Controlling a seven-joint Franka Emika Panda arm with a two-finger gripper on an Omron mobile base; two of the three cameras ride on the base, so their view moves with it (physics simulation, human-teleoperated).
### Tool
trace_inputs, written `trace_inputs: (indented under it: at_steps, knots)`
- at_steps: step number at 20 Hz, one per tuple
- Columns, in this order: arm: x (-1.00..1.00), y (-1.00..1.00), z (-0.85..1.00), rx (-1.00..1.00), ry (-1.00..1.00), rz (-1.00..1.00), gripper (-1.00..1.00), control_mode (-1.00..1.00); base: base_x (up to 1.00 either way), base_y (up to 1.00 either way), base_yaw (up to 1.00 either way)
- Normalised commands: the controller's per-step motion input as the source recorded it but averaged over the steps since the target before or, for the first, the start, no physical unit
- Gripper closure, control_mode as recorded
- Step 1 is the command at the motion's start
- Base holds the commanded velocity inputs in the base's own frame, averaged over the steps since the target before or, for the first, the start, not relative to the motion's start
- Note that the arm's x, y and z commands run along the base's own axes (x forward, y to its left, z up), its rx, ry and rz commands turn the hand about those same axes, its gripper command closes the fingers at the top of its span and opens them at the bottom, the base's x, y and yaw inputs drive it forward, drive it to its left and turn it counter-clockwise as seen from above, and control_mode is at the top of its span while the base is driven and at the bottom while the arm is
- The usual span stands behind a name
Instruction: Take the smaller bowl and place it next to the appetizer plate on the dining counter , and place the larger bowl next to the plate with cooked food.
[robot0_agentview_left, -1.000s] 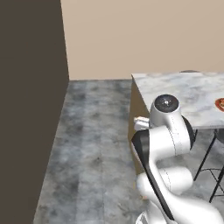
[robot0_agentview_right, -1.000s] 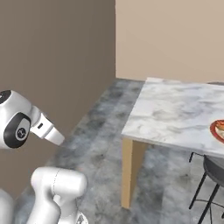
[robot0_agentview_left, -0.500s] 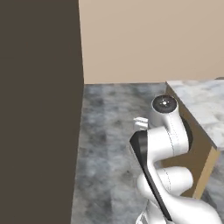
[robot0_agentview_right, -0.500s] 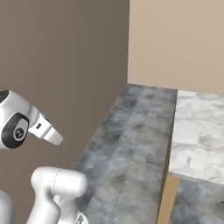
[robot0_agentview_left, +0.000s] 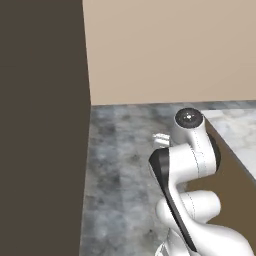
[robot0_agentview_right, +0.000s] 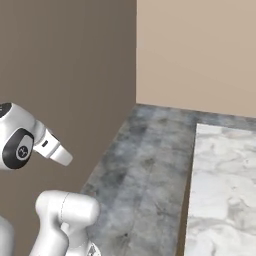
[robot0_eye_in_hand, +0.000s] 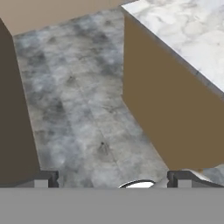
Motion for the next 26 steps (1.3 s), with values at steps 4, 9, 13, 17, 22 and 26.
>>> trace_inputs:
  at_steps: [4, 9, 13, 17, 22, 26]
  knots:
    - [0.0, 0.0, 0.0, 0.0, 0.0, 0.0, -1.0, 1.0, 1.0, -0.2, -0.09]
    - [0.0, 0.0, 0.0, 0.0, 0.0, 0.0, -1.0, 1.0, 1.0, -0.01, -0.11]
    - [0.0, 0.0, 0.0, 0.0, 0.0, 0.0, -1.0, 1.0, 1.0, 0.0, -0.1]
    - [0.0, 0.0, 0.0, 0.0, 0.0, 0.0, -1.0, 1.0, 1.0, 0.0, -0.12]
    - [0.0, 0.0, 0.0, 0.0, 0.0, 0.0, -1.0, 1.0, 1.0, 0.0, -0.22]
    - [0.0, 0.0, 0.0, 0.0, 0.0, 0.0, -1.0, 1.0, 1.0, 0.0, -0.34]
